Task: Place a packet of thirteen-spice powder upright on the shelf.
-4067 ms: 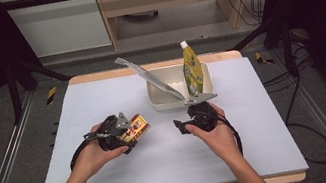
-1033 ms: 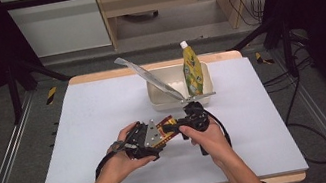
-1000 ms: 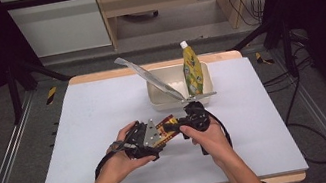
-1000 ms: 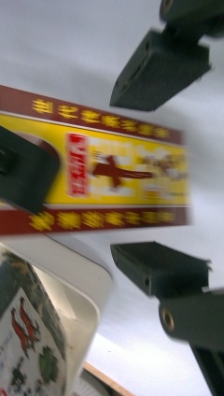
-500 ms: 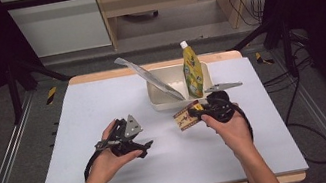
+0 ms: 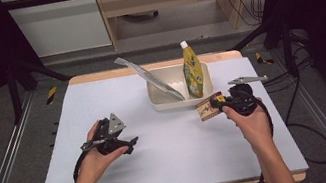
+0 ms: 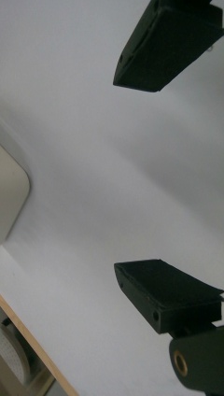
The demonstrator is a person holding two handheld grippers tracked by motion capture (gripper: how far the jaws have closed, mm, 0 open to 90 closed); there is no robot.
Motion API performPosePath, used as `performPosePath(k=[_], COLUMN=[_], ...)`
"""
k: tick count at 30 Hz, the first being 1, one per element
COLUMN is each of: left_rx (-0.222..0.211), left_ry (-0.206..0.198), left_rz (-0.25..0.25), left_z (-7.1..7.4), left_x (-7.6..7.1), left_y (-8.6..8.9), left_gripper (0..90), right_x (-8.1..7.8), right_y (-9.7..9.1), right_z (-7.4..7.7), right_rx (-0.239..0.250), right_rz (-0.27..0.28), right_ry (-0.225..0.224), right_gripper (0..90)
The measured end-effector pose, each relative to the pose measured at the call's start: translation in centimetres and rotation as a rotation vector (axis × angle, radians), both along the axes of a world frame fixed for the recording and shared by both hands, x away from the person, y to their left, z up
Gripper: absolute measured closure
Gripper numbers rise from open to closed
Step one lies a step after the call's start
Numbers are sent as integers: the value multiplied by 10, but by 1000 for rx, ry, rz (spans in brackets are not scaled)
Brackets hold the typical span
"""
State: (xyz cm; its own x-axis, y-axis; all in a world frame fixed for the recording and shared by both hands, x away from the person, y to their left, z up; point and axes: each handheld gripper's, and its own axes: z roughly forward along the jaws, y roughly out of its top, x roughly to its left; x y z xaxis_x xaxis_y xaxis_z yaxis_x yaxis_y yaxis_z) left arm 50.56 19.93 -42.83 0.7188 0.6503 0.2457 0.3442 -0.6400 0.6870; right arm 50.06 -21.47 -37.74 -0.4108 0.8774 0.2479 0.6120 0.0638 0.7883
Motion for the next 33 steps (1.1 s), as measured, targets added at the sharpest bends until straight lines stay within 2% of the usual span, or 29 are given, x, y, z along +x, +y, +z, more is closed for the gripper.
performPosePath(k=[8,15,18,22,27,33], left_rx=[-25,-19,-20,-29,-45,-59], left_ry=[-6,-33,-40,-29,-38,-33], left_rz=[70,115,131,157,188,200], left_z=[-1,-7,-7,-9,-7,-8], left_x=[-3,-23,-32,-39,-40,-39], left_y=[26,46,55,65,70,72], left_gripper=[85,72,70,70,70,70], right_x=[2,5,9,19,34,53], right_y=[-13,-21,-23,-26,-25,-18], right_z=[2,12,22,39,58,83], right_rx=[-31,-43,-68,-103,-131,-183], right_rz=[-56,-94,-107,-122,-135,-144], right_ry=[-14,-25,-23,-24,-15,-23], right_gripper=[681,681,682,681,681,681])
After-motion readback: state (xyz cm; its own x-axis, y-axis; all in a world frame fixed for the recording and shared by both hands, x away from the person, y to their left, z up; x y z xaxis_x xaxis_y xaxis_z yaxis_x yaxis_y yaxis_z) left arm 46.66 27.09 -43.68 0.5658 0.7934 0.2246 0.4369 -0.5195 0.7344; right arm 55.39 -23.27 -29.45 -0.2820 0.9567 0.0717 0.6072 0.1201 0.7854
